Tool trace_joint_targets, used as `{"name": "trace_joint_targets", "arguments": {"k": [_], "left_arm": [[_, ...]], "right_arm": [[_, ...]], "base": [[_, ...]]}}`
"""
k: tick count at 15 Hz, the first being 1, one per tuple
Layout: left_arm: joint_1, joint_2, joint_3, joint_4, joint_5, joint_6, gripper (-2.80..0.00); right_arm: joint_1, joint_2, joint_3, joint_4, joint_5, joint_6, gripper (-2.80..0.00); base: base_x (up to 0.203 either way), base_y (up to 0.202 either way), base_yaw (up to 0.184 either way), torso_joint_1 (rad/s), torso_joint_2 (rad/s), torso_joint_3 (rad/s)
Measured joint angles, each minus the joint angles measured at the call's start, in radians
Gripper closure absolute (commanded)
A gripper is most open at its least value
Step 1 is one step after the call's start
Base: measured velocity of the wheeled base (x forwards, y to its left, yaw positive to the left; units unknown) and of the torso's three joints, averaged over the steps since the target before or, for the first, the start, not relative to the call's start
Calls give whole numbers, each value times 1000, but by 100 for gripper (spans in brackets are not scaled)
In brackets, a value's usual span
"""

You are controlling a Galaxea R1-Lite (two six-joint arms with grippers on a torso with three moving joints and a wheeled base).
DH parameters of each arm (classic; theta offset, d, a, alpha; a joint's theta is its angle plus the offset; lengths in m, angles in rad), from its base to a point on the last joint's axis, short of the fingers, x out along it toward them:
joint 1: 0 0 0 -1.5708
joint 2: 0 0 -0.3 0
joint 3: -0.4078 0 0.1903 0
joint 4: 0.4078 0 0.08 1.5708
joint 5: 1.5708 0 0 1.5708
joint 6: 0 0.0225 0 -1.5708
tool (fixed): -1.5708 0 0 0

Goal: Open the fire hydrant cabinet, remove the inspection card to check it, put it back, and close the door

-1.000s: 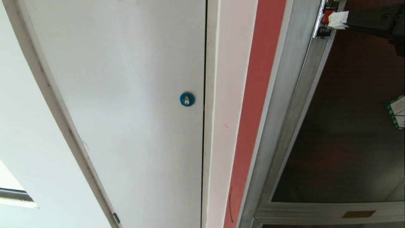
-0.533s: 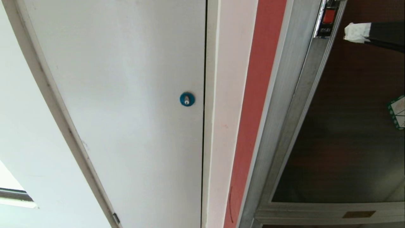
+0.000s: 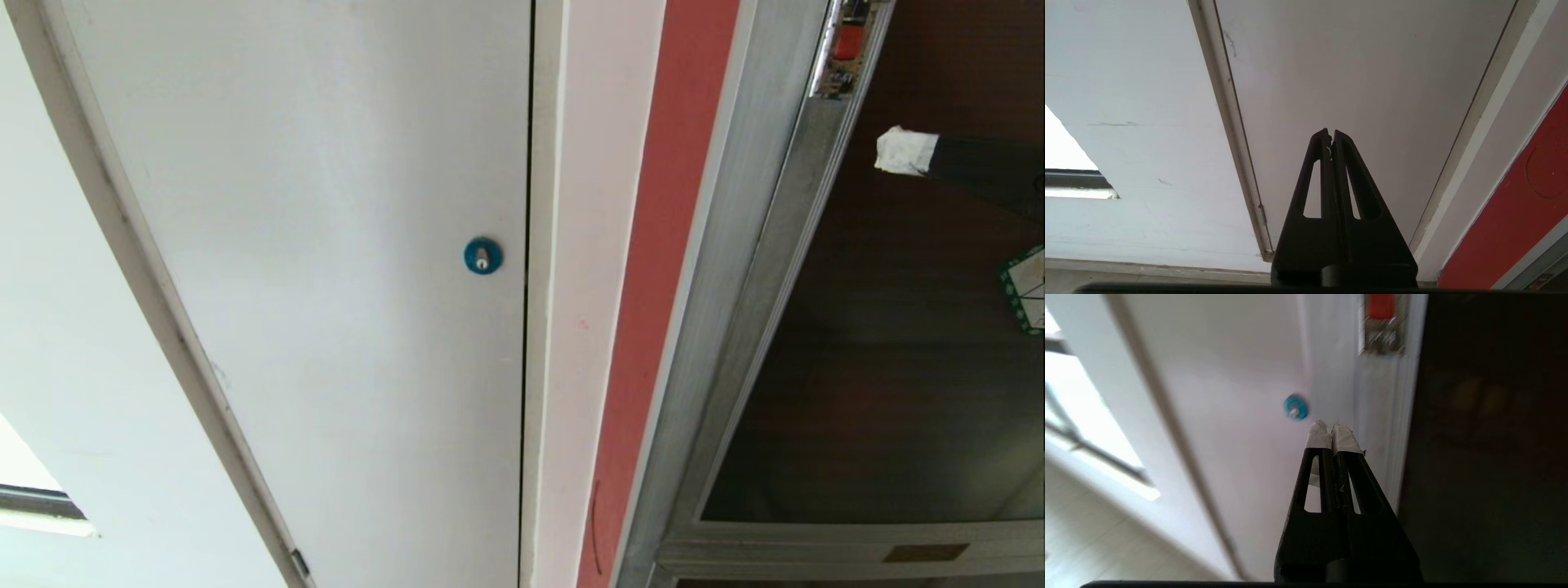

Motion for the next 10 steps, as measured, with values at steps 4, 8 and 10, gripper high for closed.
{"name": "trace_joint_targets", "arguments": {"k": [4,8,10], "left_arm": [[0,0,0,0,0,0,0],[0,0,0,0,0,0,0],[0,0,0,0,0,0,0]], "right_arm": [[59,43,77,-281,-186,-219,0],[78,63,124,-397,-222,-317,-280],[83,71,130,-440,-225,-327,-280]], "base": [[0,0,0,0,0,0],[0,0,0,0,0,0],[0,0,0,0,0,0]]}}
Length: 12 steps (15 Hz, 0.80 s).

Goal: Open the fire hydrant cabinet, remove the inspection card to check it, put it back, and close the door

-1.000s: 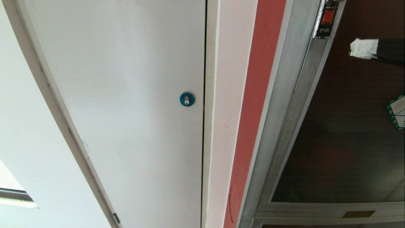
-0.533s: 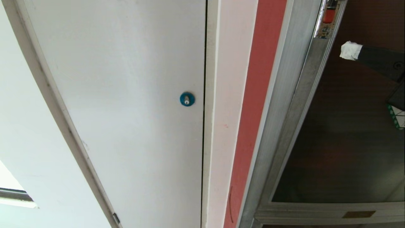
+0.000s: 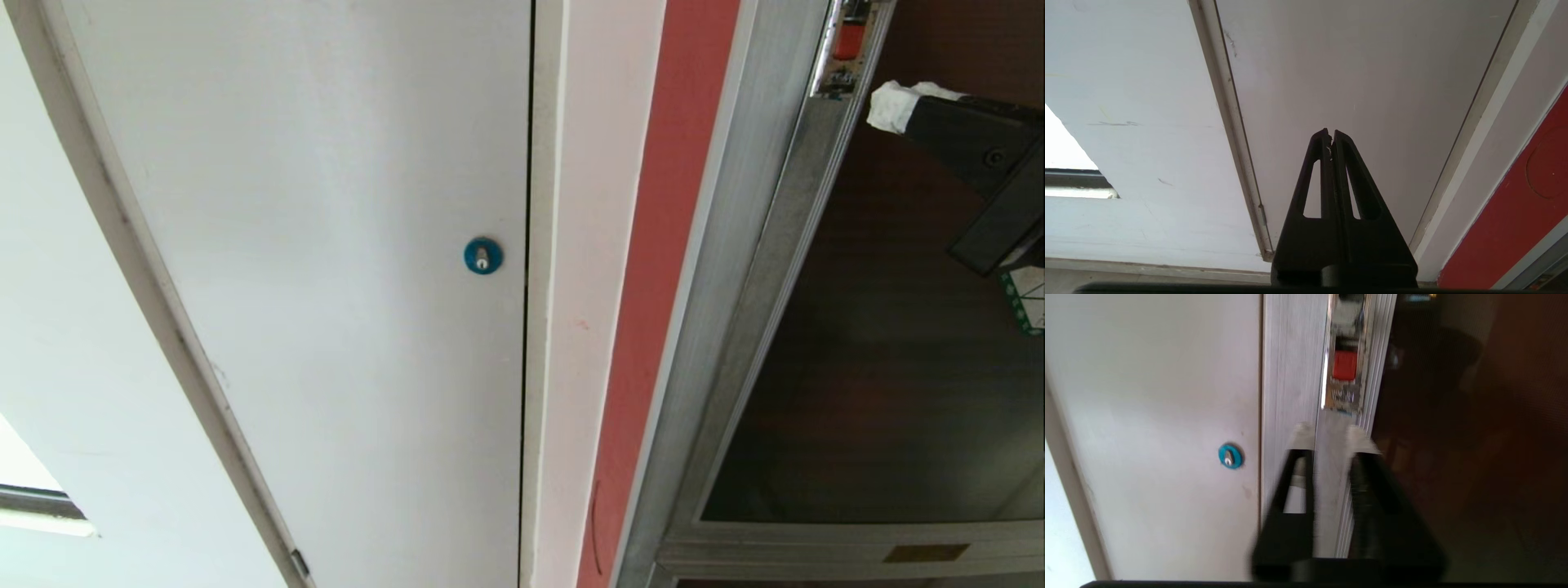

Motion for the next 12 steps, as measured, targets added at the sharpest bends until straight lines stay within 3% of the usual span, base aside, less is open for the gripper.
{"name": "trace_joint_targets", "arguments": {"k": [6,12], "left_arm": [[0,0,0,0,0,0,0],[0,0,0,0,0,0,0]], "right_arm": [[2,70,-23,-180,-43,-51,-280],[-22,117,-99,-185,-70,-77,-280]], "base": [[0,0,0,0,0,0],[0,0,0,0,0,0]]}}
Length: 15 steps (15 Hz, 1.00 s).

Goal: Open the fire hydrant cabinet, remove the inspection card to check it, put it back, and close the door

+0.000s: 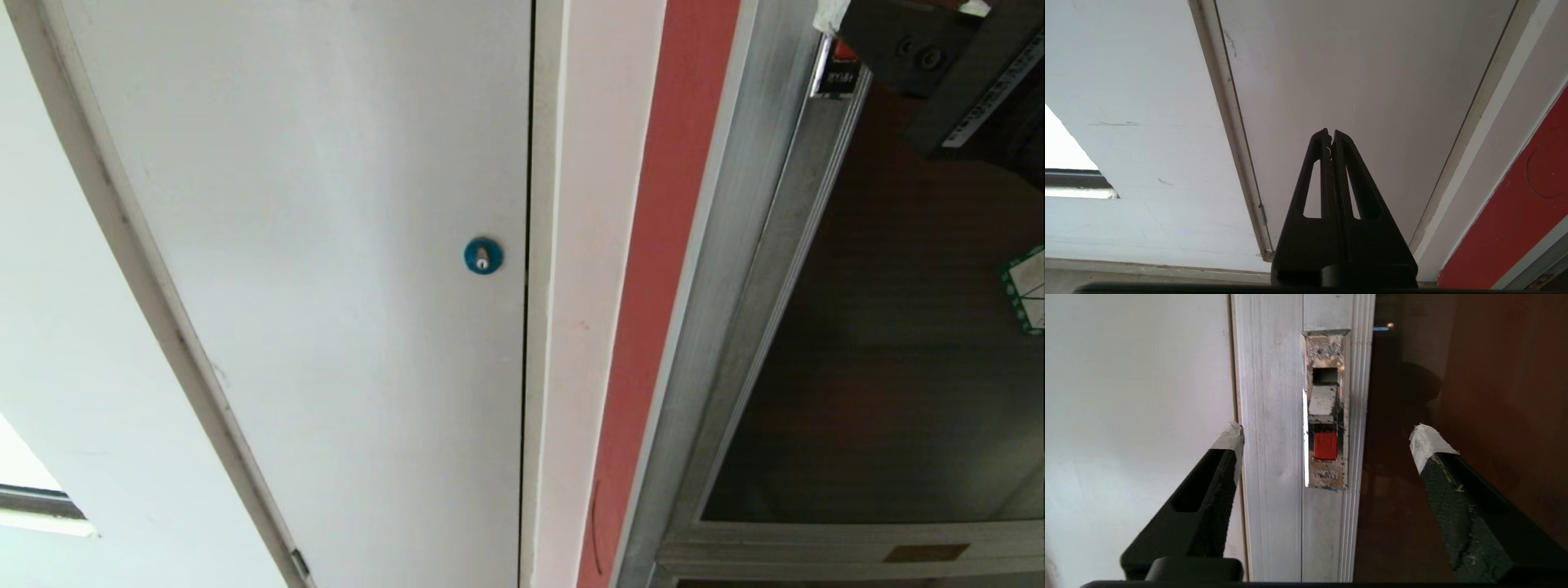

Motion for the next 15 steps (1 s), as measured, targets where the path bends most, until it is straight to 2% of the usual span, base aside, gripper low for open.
{"name": "trace_joint_targets", "arguments": {"k": [15], "left_arm": [[0,0,0,0,0,0,0]], "right_arm": [[-68,63,-70,-2,-11,-2,-280]], "base": [[0,0,0,0,0,0]]}}
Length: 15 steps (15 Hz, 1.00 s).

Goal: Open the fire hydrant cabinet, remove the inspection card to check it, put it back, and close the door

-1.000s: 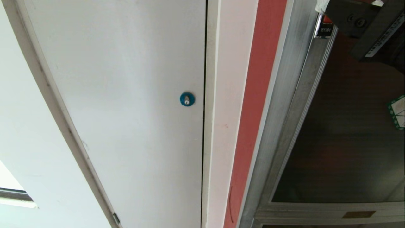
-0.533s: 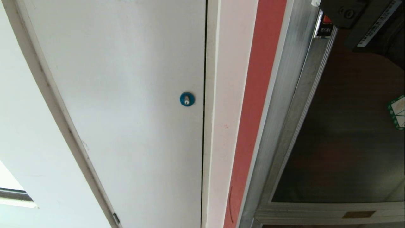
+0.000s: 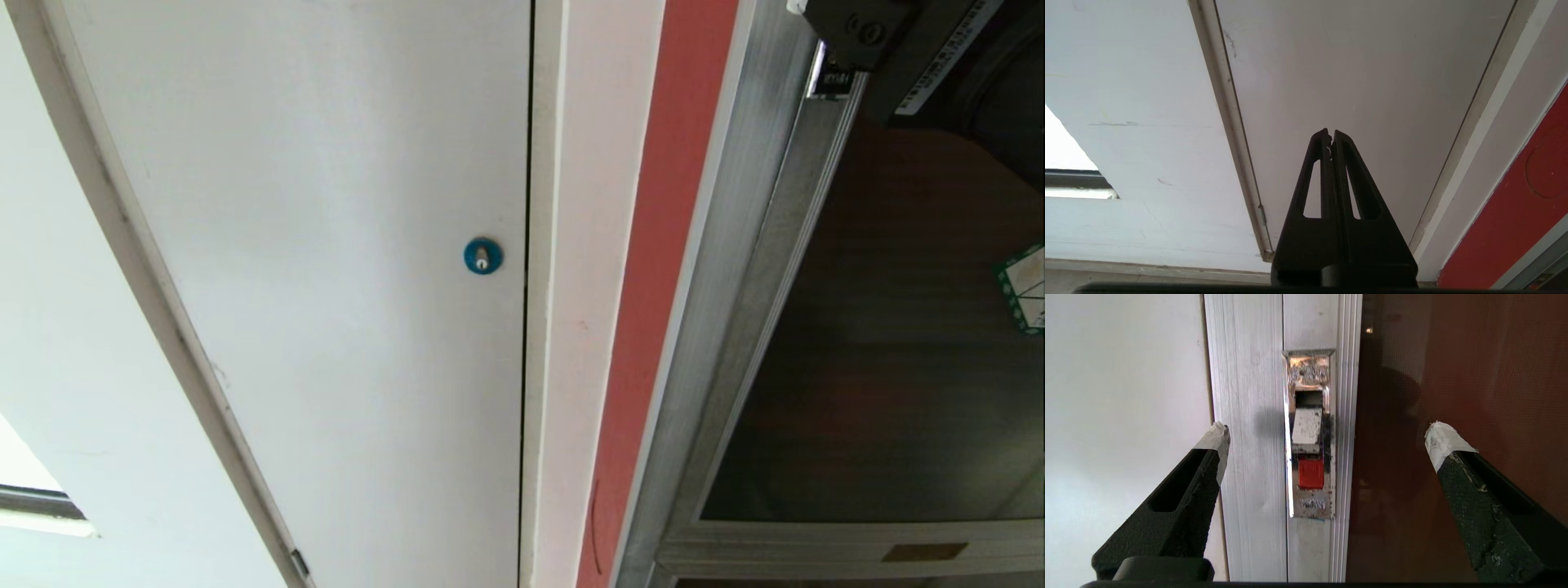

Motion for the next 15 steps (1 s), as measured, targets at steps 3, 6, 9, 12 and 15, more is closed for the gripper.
{"name": "trace_joint_targets", "arguments": {"k": [3,6,9,12,15], "left_arm": [[0,0,0,0,0,0,0],[0,0,0,0,0,0,0],[0,0,0,0,0,0,0],[0,0,0,0,0,0,0],[0,0,0,0,0,0,0]], "right_arm": [[-10,9,-5,-1,0,0,0],[-22,17,-7,-2,1,1,0],[-24,21,-7,0,3,1,0],[-23,21,-5,2,8,1,0],[-23,19,-3,1,6,0,0]], "base": [[0,0,0,0,0,0],[0,0,0,0,0,0],[0,0,0,0,0,0],[0,0,0,0,0,0],[0,0,0,0,0,0]]}}
